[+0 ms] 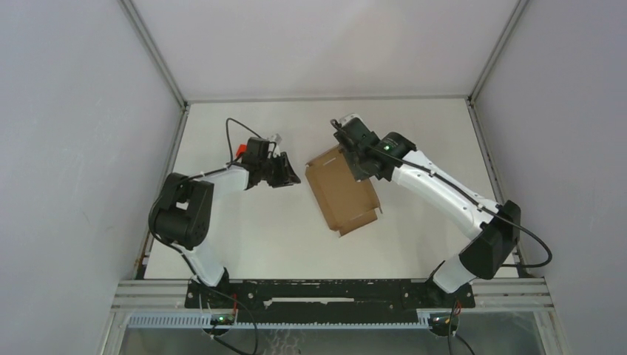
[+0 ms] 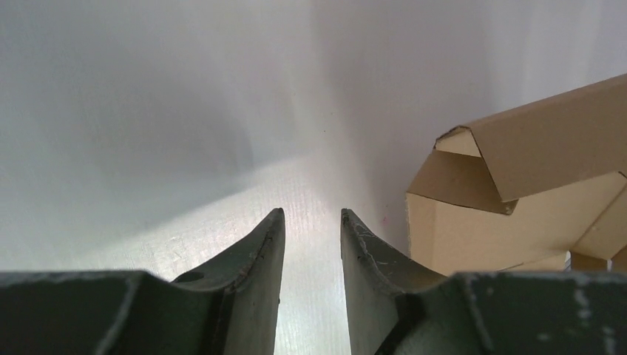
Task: Fold the paper box
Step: Fold the paper box at the center of the board.
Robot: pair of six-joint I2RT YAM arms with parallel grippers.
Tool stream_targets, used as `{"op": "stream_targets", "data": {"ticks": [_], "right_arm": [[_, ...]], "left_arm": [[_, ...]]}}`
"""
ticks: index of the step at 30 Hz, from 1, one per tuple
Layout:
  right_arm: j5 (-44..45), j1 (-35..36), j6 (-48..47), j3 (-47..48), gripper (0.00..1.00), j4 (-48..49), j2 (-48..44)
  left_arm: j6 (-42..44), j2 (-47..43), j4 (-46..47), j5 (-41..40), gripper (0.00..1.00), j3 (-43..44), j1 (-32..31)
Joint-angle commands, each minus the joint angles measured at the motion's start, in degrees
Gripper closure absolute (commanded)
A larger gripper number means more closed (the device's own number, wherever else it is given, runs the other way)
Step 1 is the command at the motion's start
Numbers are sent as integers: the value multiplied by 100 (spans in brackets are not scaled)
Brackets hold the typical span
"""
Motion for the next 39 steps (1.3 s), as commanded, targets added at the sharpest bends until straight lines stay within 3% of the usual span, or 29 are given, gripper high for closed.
{"op": "stream_targets", "data": {"ticks": [1, 7, 12, 19, 20, 23, 25, 26, 28, 33, 36, 37, 39], "right_arm": [[-836, -388, 491, -72, 100, 409, -564], [-3224, -1783, 1259, -1633, 100, 1858, -1531], [-3905, -2159, 1695, -2308, 100, 2371, -1574], [-4602, -2263, 2852, -3763, 100, 4046, -1574], [-4568, -2259, 2900, -3881, 95, 4142, -1527], [-4596, -2283, 2704, -3829, 59, 3933, -1268], [-4221, -2284, 2435, -3657, 27, 3512, -1226], [-4030, -2289, 2277, -3558, 18, 3286, -1226], [-3606, -2309, 2004, -3351, 9, 2844, -1233], [-1724, -2298, 1580, -3032, 11, 2013, -1673], [-1299, -2266, 1418, -2847, 14, 1738, -1851], [-1207, -2235, 1368, -2757, 16, 1606, -1864], [-1426, -2142, 1315, -2630, 33, 1593, -1927]], "left_arm": [[-115, -287, 455, 76, 61, -318, 45], [-130, -340, 457, 128, 61, -422, 94], [-164, -571, 424, 174, 61, -437, 111], [-57, -493, 47, -50, 61, -360, 141], [-47, -511, 21, -79, 61, -383, 165], [-22, -591, -51, -158, 61, -427, 206], [-4, -684, -108, -194, 61, -427, 228], [-3, -712, -135, -213, 61, -420, 234], [1, -761, -188, -218, 62, -387, 265], [52, -874, -358, -317, 62, -319, 302], [53, -989, -389, -369, 61, -384, 365], [45, -1048, -389, -383, 62, -417, 377], [39, -1182, -387, -433, 62, -479, 409]]}}
